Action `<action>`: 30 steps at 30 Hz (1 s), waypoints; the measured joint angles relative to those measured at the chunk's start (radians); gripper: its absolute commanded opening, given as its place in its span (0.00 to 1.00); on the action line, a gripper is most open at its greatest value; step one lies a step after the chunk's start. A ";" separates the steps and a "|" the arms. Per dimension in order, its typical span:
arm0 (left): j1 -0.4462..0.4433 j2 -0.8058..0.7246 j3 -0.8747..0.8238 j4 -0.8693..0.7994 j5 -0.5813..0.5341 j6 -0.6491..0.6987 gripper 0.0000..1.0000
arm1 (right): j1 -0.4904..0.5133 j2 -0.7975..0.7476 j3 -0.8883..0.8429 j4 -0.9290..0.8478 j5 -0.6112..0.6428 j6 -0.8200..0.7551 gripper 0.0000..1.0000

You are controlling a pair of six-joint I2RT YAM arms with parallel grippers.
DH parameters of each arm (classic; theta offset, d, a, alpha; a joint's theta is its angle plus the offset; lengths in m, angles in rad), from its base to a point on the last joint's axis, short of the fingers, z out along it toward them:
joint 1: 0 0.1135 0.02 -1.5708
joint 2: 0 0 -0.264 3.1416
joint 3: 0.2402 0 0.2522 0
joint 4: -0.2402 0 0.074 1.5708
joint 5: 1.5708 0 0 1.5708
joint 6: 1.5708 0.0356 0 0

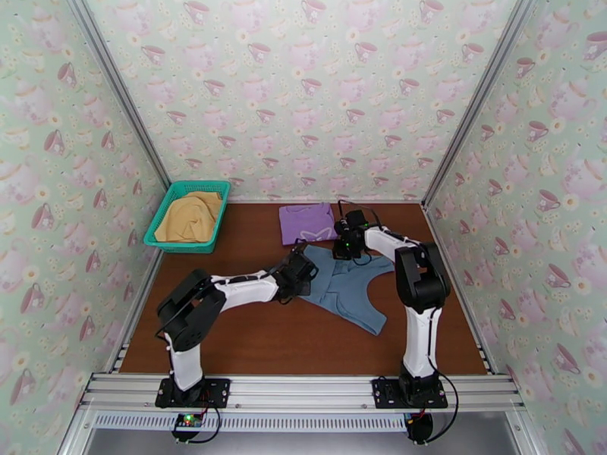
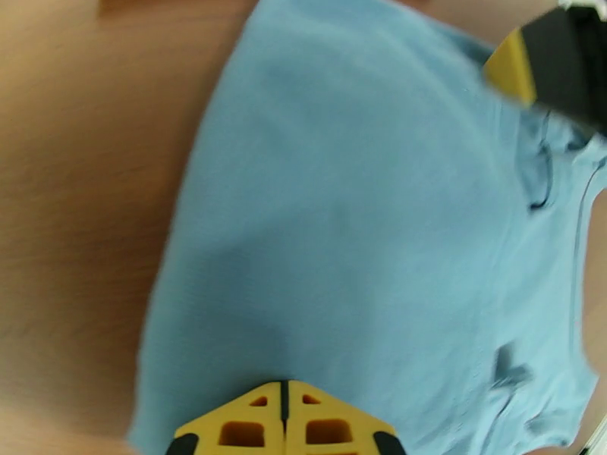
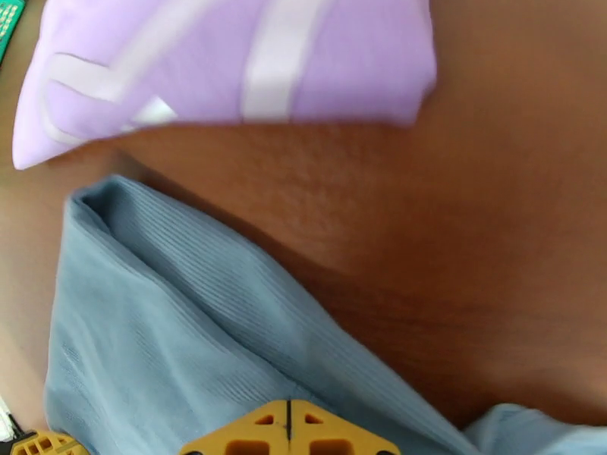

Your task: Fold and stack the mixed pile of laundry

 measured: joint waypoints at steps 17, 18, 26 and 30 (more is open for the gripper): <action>0.228 0.197 0.229 0.013 0.006 0.262 0.00 | 0.158 -0.277 -0.591 0.680 0.234 0.679 0.00; 0.237 0.209 0.249 0.008 0.011 0.286 0.00 | 0.177 -0.280 -0.606 0.708 0.258 0.716 0.00; 0.259 0.267 0.366 -0.059 0.055 0.443 0.01 | 0.241 -0.280 -0.602 0.744 0.410 0.855 0.00; 0.247 0.221 0.343 -0.092 0.055 0.464 0.14 | 0.240 -0.314 -0.502 0.632 0.460 0.713 0.06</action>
